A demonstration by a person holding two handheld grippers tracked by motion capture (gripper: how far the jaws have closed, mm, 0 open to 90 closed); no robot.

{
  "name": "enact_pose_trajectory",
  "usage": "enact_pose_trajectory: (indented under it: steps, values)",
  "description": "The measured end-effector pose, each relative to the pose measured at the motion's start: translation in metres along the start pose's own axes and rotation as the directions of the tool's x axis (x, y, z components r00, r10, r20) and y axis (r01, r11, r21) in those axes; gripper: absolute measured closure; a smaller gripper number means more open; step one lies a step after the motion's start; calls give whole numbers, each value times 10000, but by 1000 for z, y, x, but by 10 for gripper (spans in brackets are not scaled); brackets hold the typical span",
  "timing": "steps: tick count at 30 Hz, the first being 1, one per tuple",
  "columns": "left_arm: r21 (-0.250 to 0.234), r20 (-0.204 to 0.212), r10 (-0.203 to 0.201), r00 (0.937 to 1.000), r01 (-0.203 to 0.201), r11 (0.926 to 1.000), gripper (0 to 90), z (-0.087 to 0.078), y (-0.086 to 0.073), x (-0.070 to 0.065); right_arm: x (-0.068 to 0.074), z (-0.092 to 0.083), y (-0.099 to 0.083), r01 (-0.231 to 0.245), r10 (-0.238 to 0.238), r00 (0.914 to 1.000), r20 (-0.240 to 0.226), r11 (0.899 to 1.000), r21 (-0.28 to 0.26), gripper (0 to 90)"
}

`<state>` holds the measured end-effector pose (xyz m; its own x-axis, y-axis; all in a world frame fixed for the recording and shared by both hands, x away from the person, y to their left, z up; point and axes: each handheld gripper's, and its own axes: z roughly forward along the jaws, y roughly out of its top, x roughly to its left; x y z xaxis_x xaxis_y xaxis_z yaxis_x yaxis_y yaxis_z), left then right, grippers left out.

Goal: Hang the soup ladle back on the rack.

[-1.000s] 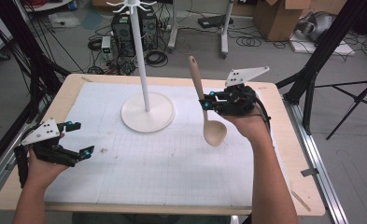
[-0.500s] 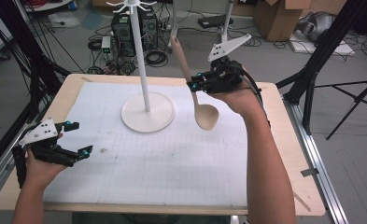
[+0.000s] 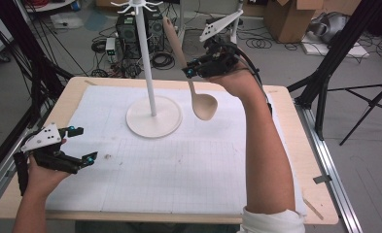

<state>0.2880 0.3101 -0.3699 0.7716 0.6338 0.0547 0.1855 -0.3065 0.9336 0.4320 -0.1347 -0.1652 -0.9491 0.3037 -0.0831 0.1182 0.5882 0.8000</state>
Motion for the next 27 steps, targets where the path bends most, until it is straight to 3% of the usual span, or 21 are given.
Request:
enact_pose_trajectory:
  steps: [14,27]
  values:
    - [15,10,-80,10000,80,10000,17,-2,-2,2,-23,16,20,-403,398,9988,272,9990,180,769]
    - [-29,30,-35,10000,35,10000,17,-3,-1,2,-29,28,28,-541,531,9982,293,9980,336,769]
